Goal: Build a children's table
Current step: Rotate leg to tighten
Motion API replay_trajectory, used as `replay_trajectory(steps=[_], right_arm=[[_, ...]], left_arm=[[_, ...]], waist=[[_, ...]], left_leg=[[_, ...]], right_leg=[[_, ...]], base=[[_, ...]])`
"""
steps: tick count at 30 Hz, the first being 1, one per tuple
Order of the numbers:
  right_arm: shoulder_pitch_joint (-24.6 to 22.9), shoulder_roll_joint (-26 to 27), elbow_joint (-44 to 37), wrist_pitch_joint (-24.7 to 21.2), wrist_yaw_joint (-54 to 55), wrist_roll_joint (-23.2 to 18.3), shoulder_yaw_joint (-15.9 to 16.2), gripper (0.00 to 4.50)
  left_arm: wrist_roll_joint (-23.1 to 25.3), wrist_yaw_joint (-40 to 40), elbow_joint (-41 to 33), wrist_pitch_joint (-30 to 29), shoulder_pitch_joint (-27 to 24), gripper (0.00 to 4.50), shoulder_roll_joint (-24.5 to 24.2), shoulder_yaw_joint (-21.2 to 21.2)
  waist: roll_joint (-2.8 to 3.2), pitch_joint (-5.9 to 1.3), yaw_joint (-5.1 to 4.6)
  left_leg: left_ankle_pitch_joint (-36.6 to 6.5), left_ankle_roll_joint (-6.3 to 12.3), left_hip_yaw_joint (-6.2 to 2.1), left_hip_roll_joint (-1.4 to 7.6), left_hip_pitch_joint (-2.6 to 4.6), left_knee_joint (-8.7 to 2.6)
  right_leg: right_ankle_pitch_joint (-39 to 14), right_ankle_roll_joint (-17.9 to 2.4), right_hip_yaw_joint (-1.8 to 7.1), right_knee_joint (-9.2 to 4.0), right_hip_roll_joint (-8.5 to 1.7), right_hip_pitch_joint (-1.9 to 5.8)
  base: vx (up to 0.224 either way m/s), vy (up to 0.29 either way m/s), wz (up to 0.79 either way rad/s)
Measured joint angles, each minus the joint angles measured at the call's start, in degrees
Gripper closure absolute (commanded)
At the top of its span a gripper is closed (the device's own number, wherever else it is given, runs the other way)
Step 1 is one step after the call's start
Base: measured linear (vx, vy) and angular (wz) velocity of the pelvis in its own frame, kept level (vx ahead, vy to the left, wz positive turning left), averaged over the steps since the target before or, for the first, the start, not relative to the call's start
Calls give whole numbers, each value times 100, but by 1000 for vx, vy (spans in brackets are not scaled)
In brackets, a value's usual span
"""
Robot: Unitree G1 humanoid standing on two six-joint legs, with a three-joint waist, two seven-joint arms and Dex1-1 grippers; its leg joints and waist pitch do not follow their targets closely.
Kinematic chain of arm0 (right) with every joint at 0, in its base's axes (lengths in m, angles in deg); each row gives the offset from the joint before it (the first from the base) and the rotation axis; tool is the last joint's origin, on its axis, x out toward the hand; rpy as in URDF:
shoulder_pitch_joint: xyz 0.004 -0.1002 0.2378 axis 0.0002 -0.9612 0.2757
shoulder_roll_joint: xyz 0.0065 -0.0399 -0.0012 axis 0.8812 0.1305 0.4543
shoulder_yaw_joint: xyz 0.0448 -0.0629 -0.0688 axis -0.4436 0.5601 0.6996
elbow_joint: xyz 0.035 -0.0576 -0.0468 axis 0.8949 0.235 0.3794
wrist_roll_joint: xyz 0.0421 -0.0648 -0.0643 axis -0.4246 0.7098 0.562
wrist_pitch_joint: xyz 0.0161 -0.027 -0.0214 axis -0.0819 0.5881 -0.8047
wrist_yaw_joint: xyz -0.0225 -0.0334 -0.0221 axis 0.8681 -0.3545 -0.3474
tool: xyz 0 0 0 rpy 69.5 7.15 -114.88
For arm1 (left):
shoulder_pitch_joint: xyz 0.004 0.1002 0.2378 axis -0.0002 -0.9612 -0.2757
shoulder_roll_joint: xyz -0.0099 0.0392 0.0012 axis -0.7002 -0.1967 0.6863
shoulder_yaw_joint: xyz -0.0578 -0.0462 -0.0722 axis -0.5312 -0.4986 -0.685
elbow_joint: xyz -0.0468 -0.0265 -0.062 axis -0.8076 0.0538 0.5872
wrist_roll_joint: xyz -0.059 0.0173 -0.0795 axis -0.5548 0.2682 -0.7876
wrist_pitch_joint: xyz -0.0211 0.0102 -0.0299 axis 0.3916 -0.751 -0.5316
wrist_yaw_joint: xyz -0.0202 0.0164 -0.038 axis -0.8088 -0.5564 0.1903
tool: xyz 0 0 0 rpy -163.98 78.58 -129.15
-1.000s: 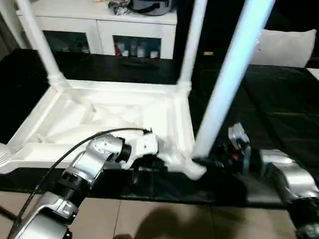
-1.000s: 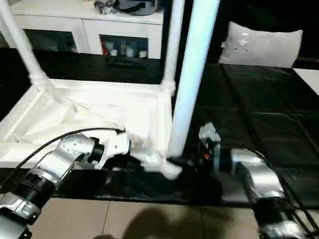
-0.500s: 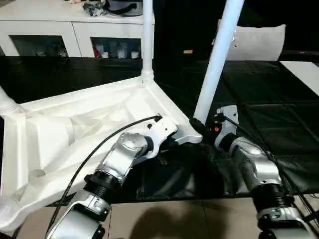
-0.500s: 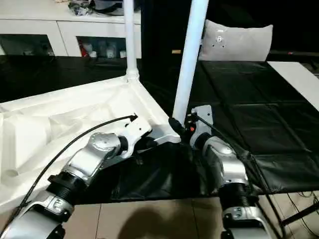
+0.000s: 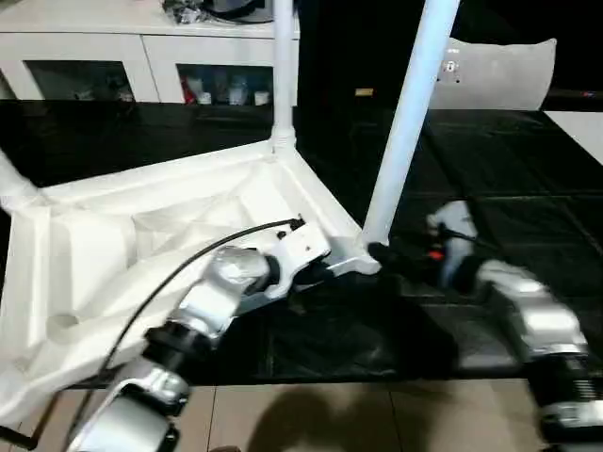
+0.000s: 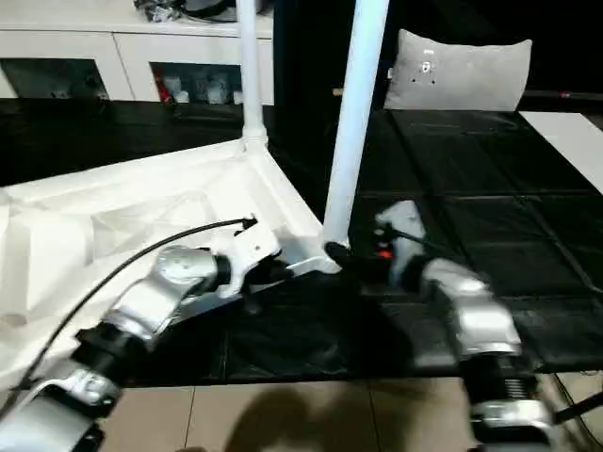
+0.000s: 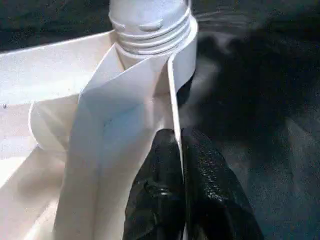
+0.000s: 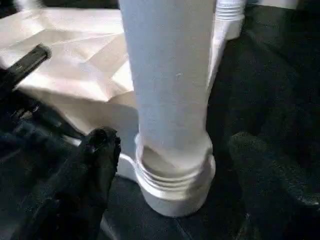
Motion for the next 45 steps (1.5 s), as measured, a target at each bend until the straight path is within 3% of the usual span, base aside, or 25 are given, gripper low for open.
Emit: replay_trajectory(steps=[5,6,10,19,25,31,35,39,42,45], right_arm=[[-2,-425,-68,97,-1125,-90,236,64],[0,-425,-82,102,-1213,-95,268,90],[11,-481,-77,97,-1663,-120,407,116],[13,-527,-83,-21,-2340,-233,738,193],[-30,-493,-133,-71,-2409,-235,750,245],[-224,-507,-370,-351,-2392,-383,656,251],[-576,-464,-816,-696,-2058,-469,437,251],[-605,-68,-864,-952,-1100,-459,134,251],[-504,438,-799,-1070,-32,-387,-130,251],[-102,1028,-585,-1225,1380,-17,-342,251]], left_arm=[[-166,795,-2,452,-45,450,-390,112],[-175,885,-4,493,-48,450,-429,122],[-293,1457,-78,719,-85,450,-624,244],[-392,2057,-105,1032,-100,450,-810,377],[-393,2100,-71,1082,-99,450,-782,388],[-501,2194,-97,1023,-121,450,-731,382],[-486,2005,-216,658,-182,450,-554,261],[-437,1395,-233,60,-184,450,-315,80],[-307,808,-230,-319,-143,450,-88,-45],[-95,-156,-86,-791,-19,450,393,-191]], waist=[[0,0,127],[0,0,151],[-10,1,252],[-33,0,339],[-38,-3,366],[-46,-3,388],[-42,-5,452],[-47,-3,348],[-52,2,138],[-49,8,-85]], left_leg=[[15,28,-1,6,-12,12],[15,28,-1,7,-13,16],[1,21,0,9,-15,35],[-7,9,0,9,-15,63],[-7,9,-1,9,-14,78],[-9,11,-2,10,-16,80],[-9,13,-2,2,-15,84],[-6,11,4,-10,1,107],[-3,7,9,-11,2,118],[-3,6,12,-11,-4,125]], right_leg=[[1,-2,-5,2,1,-7],[1,-3,-5,4,1,-7],[4,-6,-4,7,0,-3],[7,-11,-4,29,-7,0],[7,-11,-3,40,-8,1],[6,-10,-3,40,-8,1],[6,-9,-3,43,-19,6],[-12,27,-1,83,-43,6],[-17,35,-11,85,-57,0],[-16,34,-10,81,-59,-7]], base=[[0,0,0],[0,0,0],[0,0,0],[0,0,0],[0,0,0],[0,0,0],[0,0,0],[0,0,0],[0,0,0],[0,0,0]])
